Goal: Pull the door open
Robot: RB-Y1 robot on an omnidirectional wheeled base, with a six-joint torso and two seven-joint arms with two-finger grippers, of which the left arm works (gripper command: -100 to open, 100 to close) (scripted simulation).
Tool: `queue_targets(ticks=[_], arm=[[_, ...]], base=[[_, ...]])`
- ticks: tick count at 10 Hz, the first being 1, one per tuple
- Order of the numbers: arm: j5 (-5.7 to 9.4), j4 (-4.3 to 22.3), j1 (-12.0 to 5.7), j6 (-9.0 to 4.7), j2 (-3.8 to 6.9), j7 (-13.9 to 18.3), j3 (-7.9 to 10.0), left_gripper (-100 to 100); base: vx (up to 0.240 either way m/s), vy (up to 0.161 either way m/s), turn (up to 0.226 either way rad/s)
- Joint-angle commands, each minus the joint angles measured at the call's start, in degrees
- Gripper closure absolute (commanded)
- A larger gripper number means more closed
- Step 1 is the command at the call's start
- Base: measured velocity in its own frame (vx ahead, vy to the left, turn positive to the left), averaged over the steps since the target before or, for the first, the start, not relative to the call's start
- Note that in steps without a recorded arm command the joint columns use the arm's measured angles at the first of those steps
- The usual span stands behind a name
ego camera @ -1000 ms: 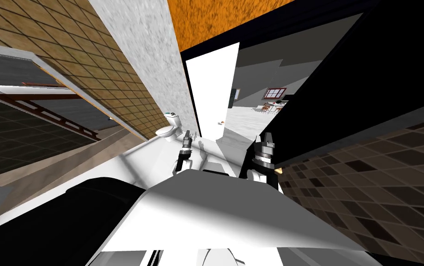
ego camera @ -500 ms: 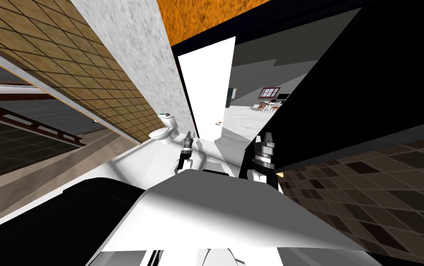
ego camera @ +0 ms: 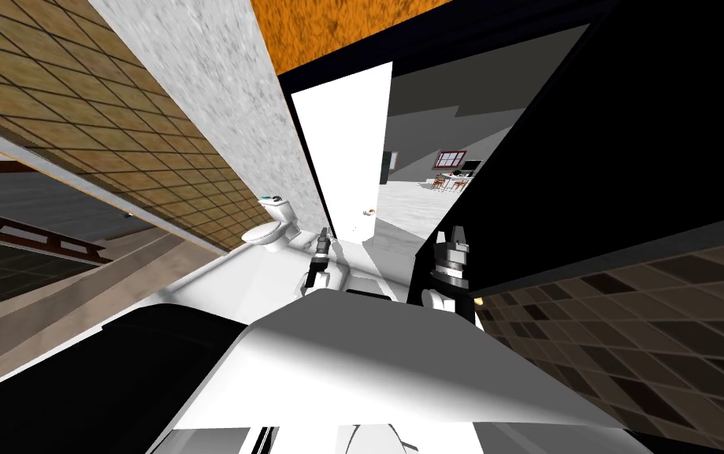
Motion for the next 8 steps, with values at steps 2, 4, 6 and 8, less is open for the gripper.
queue_targets(ticks=[2,4,6,8], arm=[[0.51,3.6,-1.26,-0.76,0.15,0.2,0.24,-100],[0.98,6.8,-2.45,-1.45,0.39,0.4,0.55,-100],[1.45,9.9,-3.64,-2.13,0.62,0.6,0.87,-100],[1.93,13.1,-4.86,-2.83,0.80,0.8,1.19,-100]], base=[[0.109,-0.014,-0.113],[0.096,0.003,-0.108],[0.105,-0.004,-0.109],[0.109,-0.009,-0.125]])
